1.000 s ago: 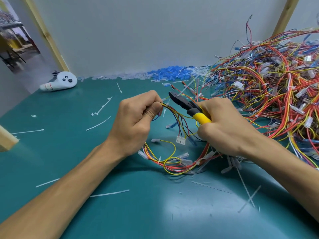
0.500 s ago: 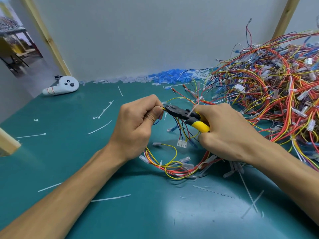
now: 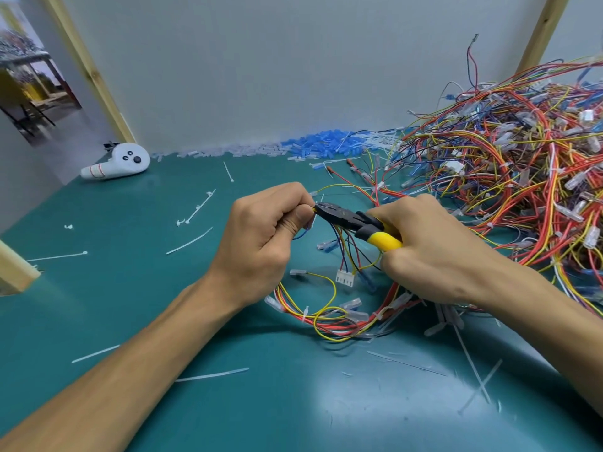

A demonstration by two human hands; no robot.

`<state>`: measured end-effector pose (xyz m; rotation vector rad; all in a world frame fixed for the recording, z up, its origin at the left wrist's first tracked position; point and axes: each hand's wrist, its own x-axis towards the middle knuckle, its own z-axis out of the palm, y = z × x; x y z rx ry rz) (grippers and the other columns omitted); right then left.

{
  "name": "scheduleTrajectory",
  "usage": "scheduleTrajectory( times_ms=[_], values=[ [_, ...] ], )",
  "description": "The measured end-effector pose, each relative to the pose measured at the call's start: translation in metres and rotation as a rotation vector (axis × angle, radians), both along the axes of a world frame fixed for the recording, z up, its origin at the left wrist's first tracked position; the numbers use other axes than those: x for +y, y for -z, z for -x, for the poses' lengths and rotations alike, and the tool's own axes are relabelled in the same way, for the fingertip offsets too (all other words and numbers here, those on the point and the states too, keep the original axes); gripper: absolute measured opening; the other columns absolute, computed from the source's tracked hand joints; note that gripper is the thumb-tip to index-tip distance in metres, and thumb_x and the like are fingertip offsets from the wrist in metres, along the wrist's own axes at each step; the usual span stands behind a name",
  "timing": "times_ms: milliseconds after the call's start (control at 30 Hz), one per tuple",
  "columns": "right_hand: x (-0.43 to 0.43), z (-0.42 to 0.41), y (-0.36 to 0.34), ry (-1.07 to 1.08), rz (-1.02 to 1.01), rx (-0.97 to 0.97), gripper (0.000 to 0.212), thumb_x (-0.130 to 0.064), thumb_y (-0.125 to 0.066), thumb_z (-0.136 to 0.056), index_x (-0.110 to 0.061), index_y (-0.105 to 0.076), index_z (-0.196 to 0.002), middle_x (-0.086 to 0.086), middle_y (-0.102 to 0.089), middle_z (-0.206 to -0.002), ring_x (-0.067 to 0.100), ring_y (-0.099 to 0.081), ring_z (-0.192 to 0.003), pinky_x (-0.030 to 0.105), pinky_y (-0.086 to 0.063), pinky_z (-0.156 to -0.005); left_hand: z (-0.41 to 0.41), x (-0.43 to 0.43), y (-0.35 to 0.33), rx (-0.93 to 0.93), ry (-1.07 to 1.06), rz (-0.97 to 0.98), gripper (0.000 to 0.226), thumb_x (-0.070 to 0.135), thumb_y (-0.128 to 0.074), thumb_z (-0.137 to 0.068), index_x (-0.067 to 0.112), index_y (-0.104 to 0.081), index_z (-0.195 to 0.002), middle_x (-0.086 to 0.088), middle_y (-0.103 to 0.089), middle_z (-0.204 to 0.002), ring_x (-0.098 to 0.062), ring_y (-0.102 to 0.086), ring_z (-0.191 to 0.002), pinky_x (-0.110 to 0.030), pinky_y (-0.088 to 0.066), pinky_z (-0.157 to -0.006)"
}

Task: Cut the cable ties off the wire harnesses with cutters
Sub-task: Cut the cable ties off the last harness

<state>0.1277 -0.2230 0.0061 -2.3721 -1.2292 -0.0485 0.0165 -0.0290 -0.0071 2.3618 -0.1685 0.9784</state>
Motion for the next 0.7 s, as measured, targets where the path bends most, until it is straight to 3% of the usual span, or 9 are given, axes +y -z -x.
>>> scheduleTrajectory(
  times_ms=[167,400,700],
  values=[
    [-0.0009,0.0026,-0.0014,-0.038,-0.021,0.052,0.016,-0.023,-0.042,-0.061,-0.011,-0.033,-0.066,0.006,-0.023,-0.060,0.021,-0.016,-0.061,0.036,-0.016,-0.053,0.0002,0.0000,-0.0002,-0.007,0.006,0.012,0.028,0.004,-0.053,-0.103,0.002,-0.056,-0.075,0.017,-0.041,-0.067,-0.003,-0.039,-0.062,-0.014,-0.028,-0.060],
    [-0.0019,0.0053,-0.0028,-0.053,-0.022,0.080,0.017,-0.026,-0.042,-0.060,-0.013,-0.032,-0.065,0.003,-0.024,-0.058,0.018,-0.016,-0.058,0.034,-0.015,-0.050,0.0002,0.0003,0.0005,-0.005,0.015,0.025,0.028,0.004,-0.052,-0.103,0.002,-0.056,-0.076,0.018,-0.041,-0.065,-0.004,-0.039,-0.062,-0.014,-0.028,-0.060],
    [-0.0015,0.0048,-0.0002,-0.040,-0.028,0.098,0.019,-0.016,-0.048,-0.058,-0.013,-0.031,-0.065,0.005,-0.026,-0.055,0.020,-0.018,-0.056,0.037,-0.017,-0.050,0.0006,0.0007,-0.0002,-0.015,0.017,0.035,0.029,0.006,-0.051,-0.104,0.002,-0.056,-0.076,0.017,-0.042,-0.067,-0.005,-0.039,-0.062,-0.017,-0.029,-0.061]
  ],
)
